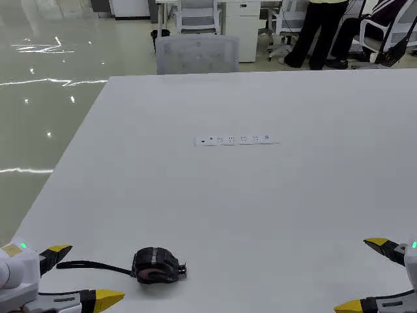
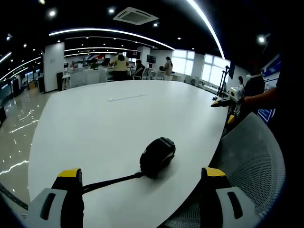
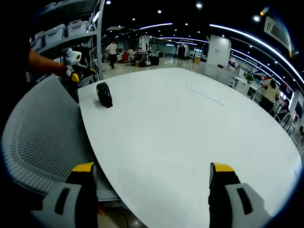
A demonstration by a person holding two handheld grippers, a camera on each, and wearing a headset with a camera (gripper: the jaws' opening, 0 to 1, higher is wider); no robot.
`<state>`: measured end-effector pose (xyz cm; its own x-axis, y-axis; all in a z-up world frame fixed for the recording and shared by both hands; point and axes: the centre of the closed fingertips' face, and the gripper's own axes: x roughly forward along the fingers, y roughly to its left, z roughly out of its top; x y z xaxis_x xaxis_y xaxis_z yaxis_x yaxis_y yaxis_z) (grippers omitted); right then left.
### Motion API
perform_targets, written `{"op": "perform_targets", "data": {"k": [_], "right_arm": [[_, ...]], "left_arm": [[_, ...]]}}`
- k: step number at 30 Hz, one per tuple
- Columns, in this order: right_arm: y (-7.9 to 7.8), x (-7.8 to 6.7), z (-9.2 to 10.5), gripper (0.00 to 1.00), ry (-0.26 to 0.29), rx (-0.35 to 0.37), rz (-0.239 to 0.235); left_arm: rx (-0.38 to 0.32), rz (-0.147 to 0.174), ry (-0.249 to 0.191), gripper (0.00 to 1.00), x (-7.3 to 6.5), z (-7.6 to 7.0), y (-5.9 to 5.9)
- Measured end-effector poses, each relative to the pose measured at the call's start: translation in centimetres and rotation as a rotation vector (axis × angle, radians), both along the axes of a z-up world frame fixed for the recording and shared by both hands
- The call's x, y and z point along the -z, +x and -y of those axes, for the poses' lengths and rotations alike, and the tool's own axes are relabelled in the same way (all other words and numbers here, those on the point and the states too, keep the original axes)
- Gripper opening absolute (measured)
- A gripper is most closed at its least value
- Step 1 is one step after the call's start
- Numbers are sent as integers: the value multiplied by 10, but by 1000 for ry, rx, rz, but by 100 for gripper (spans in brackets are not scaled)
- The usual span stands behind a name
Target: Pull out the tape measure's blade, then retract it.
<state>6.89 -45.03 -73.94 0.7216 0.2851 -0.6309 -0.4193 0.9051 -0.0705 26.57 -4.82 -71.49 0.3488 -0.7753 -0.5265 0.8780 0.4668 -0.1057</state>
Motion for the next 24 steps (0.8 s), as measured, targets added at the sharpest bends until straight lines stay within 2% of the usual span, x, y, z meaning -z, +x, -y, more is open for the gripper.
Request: {"op": "perform_targets", "data": {"k": [7,13,24], "right_arm": [[0,3,1,100,1,-4,-8],[0,4,1,100,2,-12,-14],[3,0,-2,100,3,-15,-16]], "left_arm": [[16,-10,15,100,5,0,-3],[13,-11,4,100,1,1,0],[20,-15,21,100,2,1,-1]]}}
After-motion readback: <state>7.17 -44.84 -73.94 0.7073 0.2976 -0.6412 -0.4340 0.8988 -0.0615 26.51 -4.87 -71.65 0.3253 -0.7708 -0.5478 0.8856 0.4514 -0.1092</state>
